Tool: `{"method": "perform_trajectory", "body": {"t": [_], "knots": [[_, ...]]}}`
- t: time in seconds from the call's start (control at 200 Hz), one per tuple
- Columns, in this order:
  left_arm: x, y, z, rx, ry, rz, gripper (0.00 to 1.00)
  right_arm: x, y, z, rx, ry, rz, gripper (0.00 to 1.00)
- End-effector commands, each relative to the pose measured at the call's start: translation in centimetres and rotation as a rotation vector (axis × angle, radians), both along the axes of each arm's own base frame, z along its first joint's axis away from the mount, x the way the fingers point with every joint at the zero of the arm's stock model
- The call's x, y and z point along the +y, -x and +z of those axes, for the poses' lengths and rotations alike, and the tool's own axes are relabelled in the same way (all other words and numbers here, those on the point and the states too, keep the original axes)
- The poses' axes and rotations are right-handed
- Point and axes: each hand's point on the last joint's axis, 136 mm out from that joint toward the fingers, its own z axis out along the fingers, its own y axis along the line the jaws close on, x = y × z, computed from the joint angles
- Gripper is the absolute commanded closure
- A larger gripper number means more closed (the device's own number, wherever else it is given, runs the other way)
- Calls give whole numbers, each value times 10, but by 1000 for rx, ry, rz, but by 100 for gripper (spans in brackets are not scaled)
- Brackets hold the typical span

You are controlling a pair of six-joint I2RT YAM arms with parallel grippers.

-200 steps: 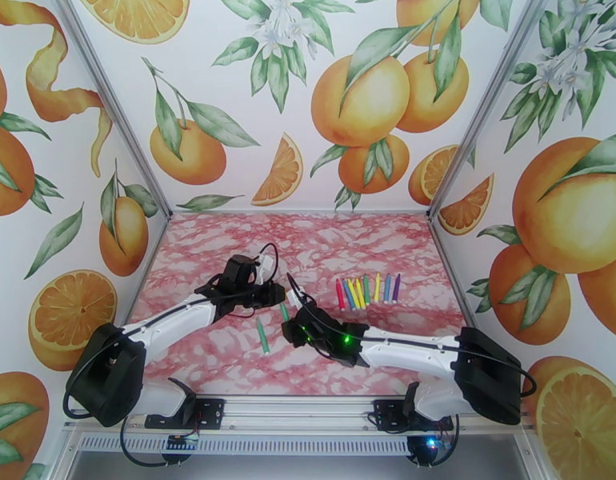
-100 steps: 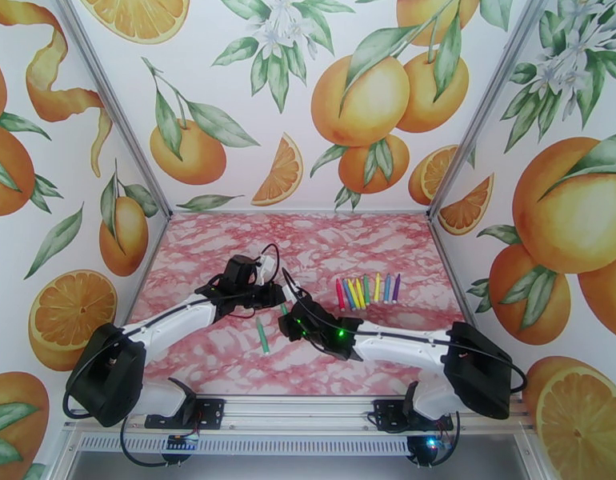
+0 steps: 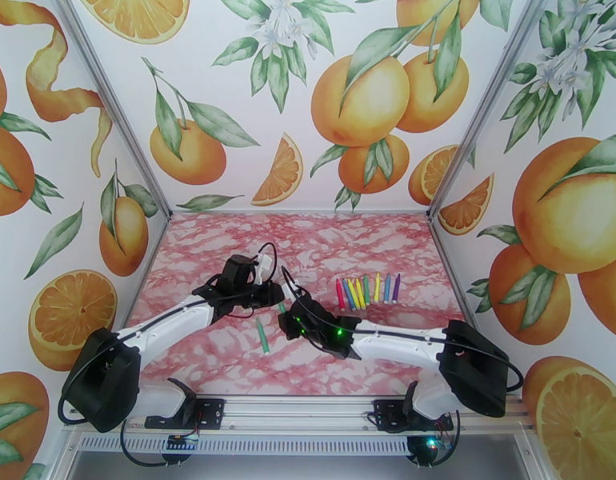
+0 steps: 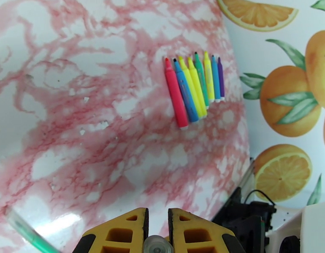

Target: Open the pen caps

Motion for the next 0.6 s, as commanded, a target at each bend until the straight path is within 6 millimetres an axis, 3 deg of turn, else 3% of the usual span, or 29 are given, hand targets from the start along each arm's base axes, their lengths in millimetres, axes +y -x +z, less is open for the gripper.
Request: {"method": "perform_trajectory", "body": {"t": [0.0, 0.595], "knots": [[-3, -17, 34, -87, 37, 43, 100, -3, 12, -9, 30, -6, 40, 92], [3, -45, 37, -94, 33, 141, 100, -17, 32, -15, 15, -19, 81, 100]]}}
